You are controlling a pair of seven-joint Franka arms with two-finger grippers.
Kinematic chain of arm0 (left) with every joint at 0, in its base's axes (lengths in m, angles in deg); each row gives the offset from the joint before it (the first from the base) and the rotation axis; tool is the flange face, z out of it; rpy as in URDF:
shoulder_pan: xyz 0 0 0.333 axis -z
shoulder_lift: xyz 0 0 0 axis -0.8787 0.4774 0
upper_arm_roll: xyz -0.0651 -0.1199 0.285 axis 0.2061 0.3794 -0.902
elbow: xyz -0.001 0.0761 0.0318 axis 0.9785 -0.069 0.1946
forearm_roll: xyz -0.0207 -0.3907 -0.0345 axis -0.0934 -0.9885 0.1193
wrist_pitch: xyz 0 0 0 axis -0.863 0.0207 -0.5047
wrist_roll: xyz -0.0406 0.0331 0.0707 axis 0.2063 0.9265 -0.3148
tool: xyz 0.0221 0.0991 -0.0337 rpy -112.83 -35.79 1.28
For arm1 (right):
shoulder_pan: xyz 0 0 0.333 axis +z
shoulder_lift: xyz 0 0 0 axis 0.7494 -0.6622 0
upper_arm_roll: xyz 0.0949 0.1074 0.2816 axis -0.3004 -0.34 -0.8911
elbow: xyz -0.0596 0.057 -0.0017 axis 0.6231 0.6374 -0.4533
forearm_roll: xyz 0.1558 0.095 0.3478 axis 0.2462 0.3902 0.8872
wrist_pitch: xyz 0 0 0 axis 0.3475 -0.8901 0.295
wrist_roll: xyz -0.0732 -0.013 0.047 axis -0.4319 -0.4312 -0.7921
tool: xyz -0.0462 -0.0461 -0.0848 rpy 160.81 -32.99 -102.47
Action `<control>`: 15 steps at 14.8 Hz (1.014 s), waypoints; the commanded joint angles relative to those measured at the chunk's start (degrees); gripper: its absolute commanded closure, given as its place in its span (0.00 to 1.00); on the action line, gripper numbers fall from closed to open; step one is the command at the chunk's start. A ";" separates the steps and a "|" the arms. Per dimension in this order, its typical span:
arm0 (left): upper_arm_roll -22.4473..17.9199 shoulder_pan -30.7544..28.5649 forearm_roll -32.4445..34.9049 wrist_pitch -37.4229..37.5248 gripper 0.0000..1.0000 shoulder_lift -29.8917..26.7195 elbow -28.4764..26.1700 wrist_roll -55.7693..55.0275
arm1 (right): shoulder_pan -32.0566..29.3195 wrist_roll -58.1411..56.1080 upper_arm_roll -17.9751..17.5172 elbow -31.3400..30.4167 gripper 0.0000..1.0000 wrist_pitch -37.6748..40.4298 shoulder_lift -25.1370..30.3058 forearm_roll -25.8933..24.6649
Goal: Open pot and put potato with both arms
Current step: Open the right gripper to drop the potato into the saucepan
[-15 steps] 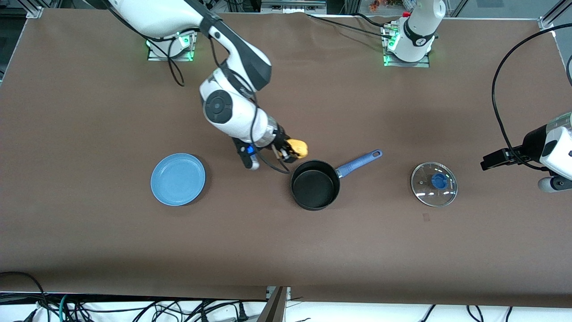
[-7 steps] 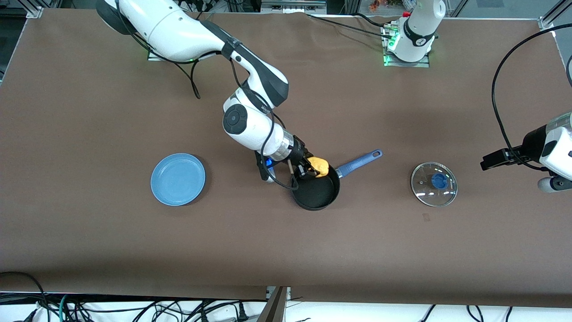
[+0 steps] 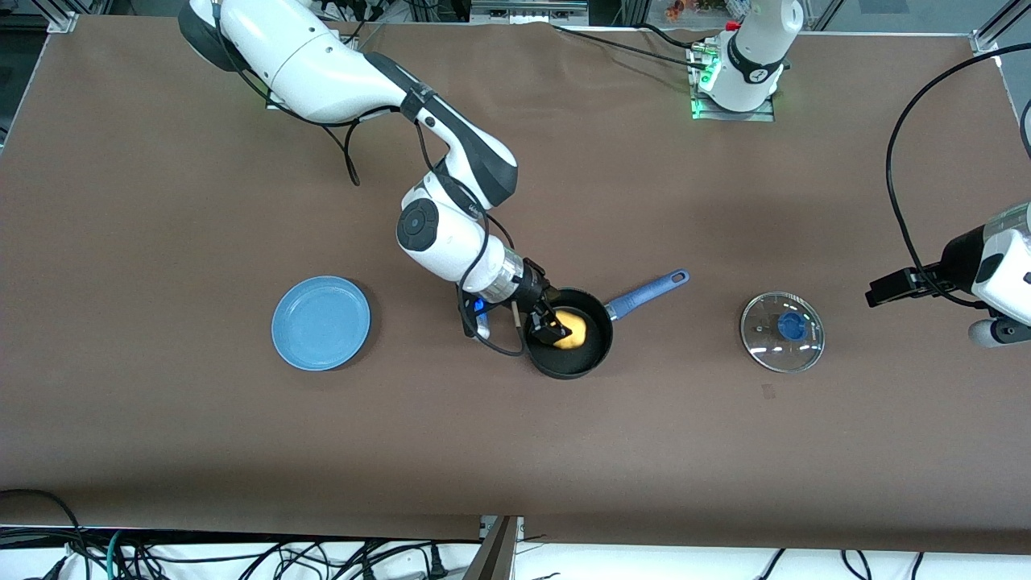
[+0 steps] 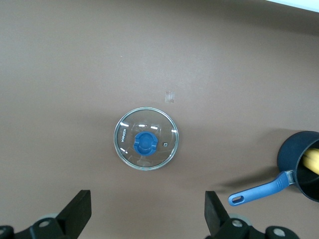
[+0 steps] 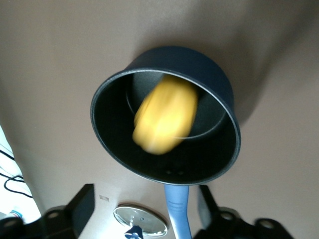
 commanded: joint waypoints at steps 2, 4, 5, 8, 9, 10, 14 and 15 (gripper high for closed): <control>-0.04 0.25 -0.69 1.38 0.00 0.86 2.02 0.27 | 0.25 1.06 0.28 2.12 0.01 1.41 -0.54 0.05; -0.04 0.25 -0.69 1.38 0.00 0.86 1.93 0.27 | -1.32 0.36 0.37 2.20 0.01 5.09 1.03 -0.48; -0.04 0.25 -0.78 1.38 0.00 0.86 2.02 0.27 | -2.90 -0.86 0.28 2.20 0.01 7.37 2.35 -1.26; -0.04 0.25 -0.78 1.38 0.00 0.94 2.02 0.00 | -6.95 -9.10 0.02 1.94 0.01 14.22 6.22 -2.41; -0.04 0.25 -0.78 1.38 0.00 0.94 2.02 -0.08 | -7.92 -13.66 0.11 1.68 0.01 17.82 7.97 -2.59; -0.04 0.25 -0.87 1.38 0.00 1.03 2.02 0.00 | -9.32 -18.14 0.11 1.68 0.01 21.33 8.86 -2.59; -0.04 0.34 -0.87 1.38 0.00 1.21 2.02 -0.09 | -18.10 -38.17 0.02 0.02 0.01 37.14 15.18 -1.89; -0.04 0.34 -0.87 1.38 0.00 1.21 2.02 -0.09 | -20.21 -43.36 0.02 -0.86 0.01 40.06 16.76 -1.80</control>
